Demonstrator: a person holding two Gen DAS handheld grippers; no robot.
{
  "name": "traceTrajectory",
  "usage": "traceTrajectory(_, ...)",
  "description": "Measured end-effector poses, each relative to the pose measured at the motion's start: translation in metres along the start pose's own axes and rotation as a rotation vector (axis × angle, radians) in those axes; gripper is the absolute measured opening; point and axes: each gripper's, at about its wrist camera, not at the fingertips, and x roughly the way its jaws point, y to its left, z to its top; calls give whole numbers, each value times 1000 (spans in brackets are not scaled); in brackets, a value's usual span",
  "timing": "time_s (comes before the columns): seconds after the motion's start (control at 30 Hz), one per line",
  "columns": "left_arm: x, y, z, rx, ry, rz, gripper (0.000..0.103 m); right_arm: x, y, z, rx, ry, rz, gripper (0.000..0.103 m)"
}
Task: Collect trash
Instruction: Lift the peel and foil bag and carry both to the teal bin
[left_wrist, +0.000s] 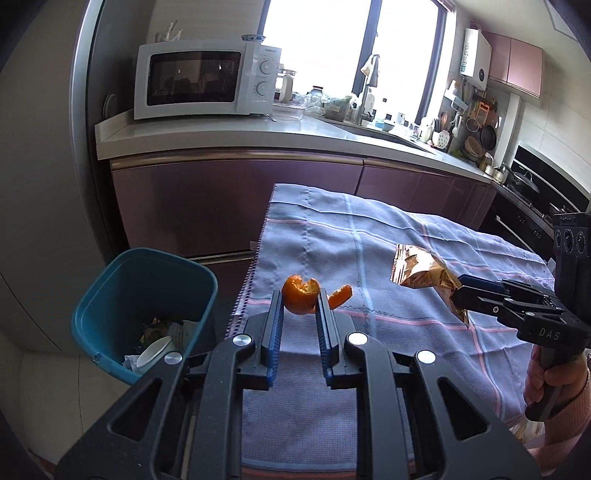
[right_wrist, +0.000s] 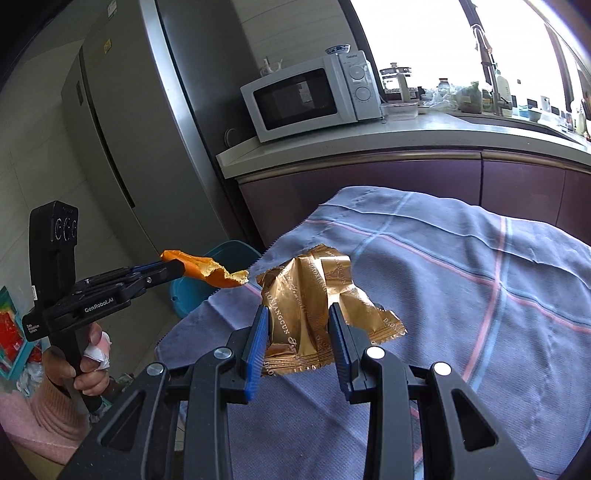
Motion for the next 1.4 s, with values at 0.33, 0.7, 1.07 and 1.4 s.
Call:
traceTrajectory(0.33,-4,31,-13,-46,16,9,17,25,24,4,-33,43,49,31)
traceTrajectory(0.7,-9,39,-13,-64,-2,35,16,43,41,10,-61,74,82,31)
traceTrajectory(1.07,-13,89,-13,-147,-21,131,16,60,61,20,-98,91,115,31)
traceTrajectory(1.4,2,126,-17,-192,2,185,16,73,69,26,-110,110,130,31)
